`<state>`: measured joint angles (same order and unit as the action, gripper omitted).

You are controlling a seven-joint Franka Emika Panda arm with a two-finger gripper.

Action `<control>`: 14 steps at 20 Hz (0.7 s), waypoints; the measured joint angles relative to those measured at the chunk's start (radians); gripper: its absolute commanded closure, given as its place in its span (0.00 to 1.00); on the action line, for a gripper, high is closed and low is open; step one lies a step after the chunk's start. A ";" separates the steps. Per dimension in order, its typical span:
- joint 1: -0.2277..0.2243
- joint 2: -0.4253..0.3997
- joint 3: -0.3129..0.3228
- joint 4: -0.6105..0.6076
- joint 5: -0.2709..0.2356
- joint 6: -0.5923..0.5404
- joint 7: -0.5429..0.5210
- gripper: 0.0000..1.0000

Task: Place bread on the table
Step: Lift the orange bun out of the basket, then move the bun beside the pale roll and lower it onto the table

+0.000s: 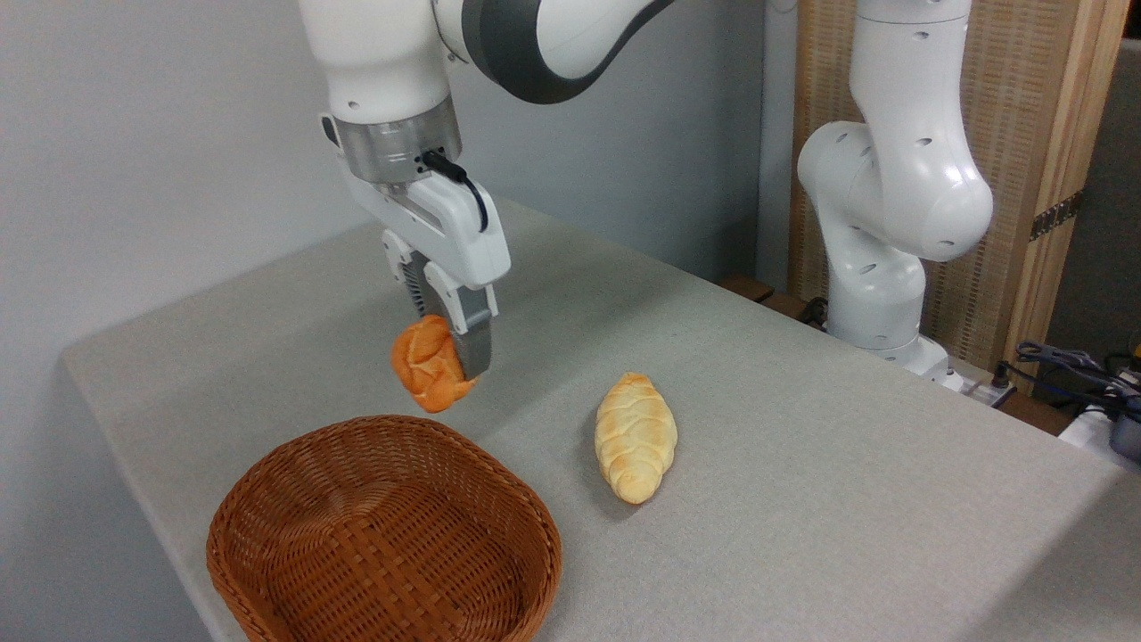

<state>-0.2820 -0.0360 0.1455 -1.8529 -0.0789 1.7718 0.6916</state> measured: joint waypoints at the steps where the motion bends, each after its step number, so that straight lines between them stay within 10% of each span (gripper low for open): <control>1: -0.005 -0.006 -0.002 -0.022 0.000 -0.002 0.000 0.39; 4: -0.031 -0.016 -0.005 -0.107 0.000 -0.003 0.000 0.00; 14: -0.084 0.044 -0.006 -0.182 0.000 0.020 0.000 0.00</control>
<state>-0.3660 0.0080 0.1394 -2.0347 -0.0788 1.7914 0.6919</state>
